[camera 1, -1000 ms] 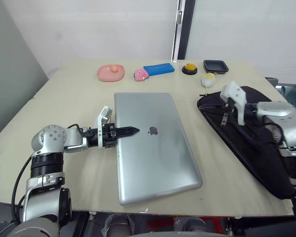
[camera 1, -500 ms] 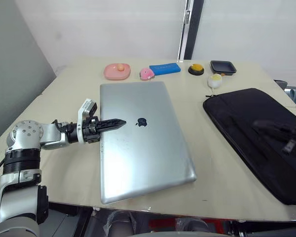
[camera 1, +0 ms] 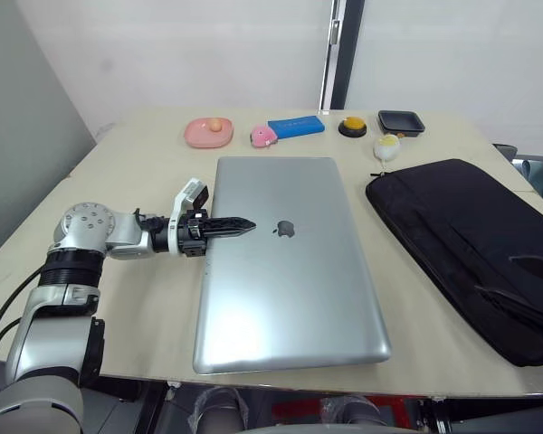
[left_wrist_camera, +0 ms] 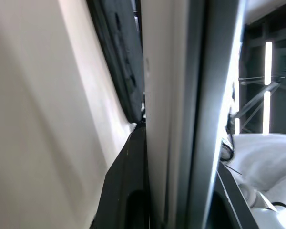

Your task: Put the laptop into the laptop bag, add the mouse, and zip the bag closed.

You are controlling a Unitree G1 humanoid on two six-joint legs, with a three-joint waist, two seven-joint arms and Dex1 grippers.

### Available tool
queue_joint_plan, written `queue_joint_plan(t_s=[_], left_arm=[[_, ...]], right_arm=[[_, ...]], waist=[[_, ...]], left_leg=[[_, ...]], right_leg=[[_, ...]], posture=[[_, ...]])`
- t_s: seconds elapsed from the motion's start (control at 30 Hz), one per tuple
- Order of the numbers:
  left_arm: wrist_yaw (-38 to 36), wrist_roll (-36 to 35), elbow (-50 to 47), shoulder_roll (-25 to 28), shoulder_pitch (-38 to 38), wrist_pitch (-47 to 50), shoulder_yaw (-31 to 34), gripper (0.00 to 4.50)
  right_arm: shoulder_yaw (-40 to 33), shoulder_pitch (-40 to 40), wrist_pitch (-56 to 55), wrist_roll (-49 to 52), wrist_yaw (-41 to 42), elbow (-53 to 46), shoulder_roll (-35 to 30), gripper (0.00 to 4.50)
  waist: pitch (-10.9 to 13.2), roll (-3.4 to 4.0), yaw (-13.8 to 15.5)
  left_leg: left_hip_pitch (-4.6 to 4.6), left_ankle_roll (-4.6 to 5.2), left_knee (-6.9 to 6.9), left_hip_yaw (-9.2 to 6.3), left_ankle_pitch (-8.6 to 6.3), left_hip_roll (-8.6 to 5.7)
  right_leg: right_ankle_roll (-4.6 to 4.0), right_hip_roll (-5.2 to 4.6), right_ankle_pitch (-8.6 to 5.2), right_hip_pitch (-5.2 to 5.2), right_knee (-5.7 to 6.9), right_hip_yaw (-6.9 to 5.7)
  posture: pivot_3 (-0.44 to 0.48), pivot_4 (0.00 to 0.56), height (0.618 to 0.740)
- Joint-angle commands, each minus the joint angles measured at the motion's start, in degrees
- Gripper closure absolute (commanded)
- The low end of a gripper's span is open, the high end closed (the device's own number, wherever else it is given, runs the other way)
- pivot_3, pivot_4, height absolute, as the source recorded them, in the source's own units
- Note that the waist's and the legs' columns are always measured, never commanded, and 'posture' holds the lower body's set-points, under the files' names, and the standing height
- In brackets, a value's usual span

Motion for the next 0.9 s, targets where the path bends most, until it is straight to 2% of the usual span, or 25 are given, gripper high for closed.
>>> queue_joint_plan(t_s=[0.03, 0.2, 0.33, 0.47, 0.9], left_arm=[[-2.21, -1.35, -0.25, -1.63, -2.4, 0.26, 3.29, 4.14], [-0.76, -0.76, -1.39, -3.38, -0.92, 0.26, 5.76, 4.14], [1.01, -0.52, -3.37, -3.79, 1.9, 0.26, 7.39, 4.14], [2.88, -1.93, -4.66, -4.11, 3.51, 0.26, 9.29, 4.14], [6.33, -2.24, -5.77, -4.56, 4.77, 0.26, 11.65, 4.14]], right_arm=[[11.66, -7.9, -0.78, -3.99, -6.34, 3.79, -3.52, 0.01], [27.74, -20.34, -3.73, -10.41, -11.55, 9.89, -3.47, 0.01], [35.91, -22.52, -9.01, -16.88, -12.49, 13.95, -3.3, 0.01], [39.29, -23.52, -13.07, -20.84, -12.54, 18.75, -2.78, 0.01], [41.84, -25.38, -18.31, -24.7, -10.27, 25.47, -0.85, 0.01]], waist=[[0.01, 0.02, -0.1], [0.03, 0.06, -0.01], [0.03, 0.06, 0.22], [0.03, 0.05, 0.51], [0.04, 0.05, 0.12]], left_leg=[[-0.01, -0.02, 0.02, 0.01, 0.01, -0.01], [-0.03, -0.08, 0.07, -0.03, 0.13, -0.01], [-0.13, 0.05, 0.04, -0.1, 0.21, -0.01], [-0.2, 0.06, 0.1, -0.17, 0.21, -0.02], [-0.16, 0.0, 0.54, -0.21, 0.11, 0.0]], right_leg=[[0.02, 0.0, 0.01, 0.02, 0.02, 0.02], [0.06, 0.01, 0.04, -0.01, 0.07, -0.01], [0.05, 0.01, 0.04, -0.03, 0.04, -0.08], [0.04, 0.0, 0.04, -0.01, 0.01, -0.15], [0.02, 0.0, 0.05, 0.0, 0.5, -0.06]], posture=[[0.0, 0.15, 0.74], [0.0, 0.15, 0.74], [0.0, 0.15, 0.74], [0.0, 0.15, 0.74], [0.0, 0.15, 0.74]])
